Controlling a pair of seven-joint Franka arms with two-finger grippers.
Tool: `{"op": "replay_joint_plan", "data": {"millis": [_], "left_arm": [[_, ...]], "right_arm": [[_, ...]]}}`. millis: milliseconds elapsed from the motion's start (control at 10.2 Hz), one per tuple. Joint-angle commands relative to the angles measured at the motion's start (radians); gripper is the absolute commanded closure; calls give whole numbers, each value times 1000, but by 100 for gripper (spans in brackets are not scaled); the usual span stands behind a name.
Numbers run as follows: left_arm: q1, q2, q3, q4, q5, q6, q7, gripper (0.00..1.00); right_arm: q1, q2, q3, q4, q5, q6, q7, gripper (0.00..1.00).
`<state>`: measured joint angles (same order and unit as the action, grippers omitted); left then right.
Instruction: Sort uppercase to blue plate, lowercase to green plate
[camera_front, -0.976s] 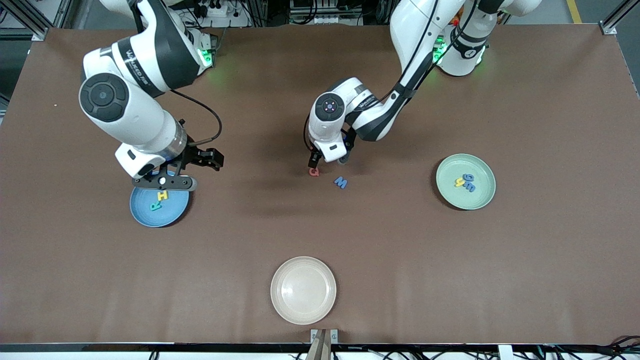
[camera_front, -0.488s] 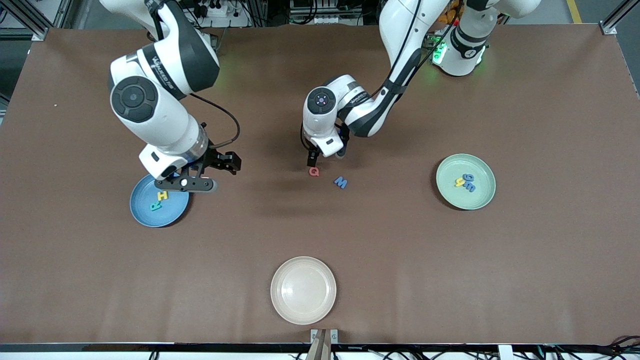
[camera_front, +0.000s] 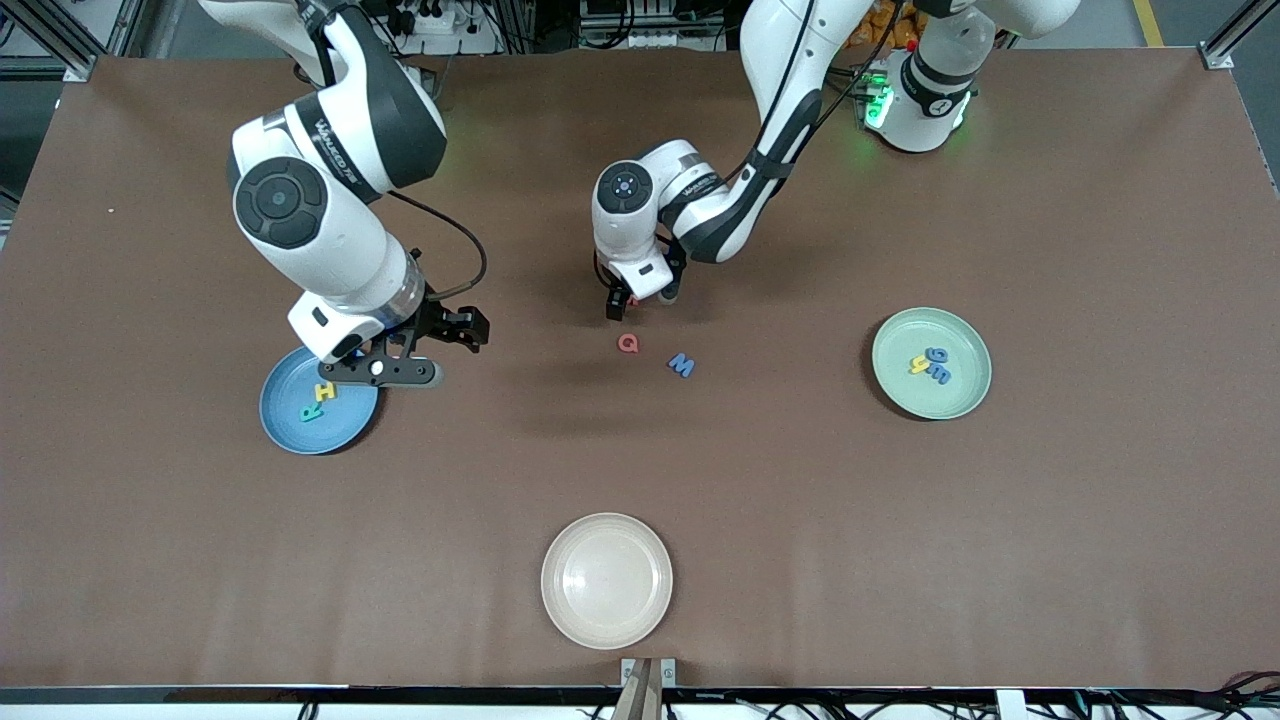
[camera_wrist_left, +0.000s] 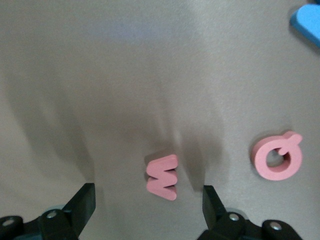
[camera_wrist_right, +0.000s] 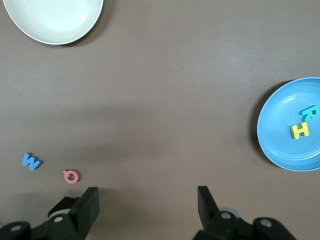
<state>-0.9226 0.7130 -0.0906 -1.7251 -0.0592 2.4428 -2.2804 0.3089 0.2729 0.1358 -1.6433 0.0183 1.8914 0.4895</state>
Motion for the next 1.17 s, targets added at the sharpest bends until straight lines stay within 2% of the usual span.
{"op": "replay_joint_plan", "data": {"millis": [0, 390, 781, 1074], "left_arm": [[-18, 6, 19, 1, -19, 7, -8, 19], [-16, 5, 23, -4, 10, 5, 6, 28], [-18, 8, 23, -4, 13, 5, 5, 46], [-16, 12, 23, -4, 38, 5, 5, 50]], "right_arm": [[-2, 8, 2, 14, 5, 2, 20, 15], [-4, 8, 2, 16, 5, 2, 20, 16], [1, 8, 4, 17, 3, 5, 18, 29], [12, 11, 22, 17, 5, 37, 18, 32]]}}
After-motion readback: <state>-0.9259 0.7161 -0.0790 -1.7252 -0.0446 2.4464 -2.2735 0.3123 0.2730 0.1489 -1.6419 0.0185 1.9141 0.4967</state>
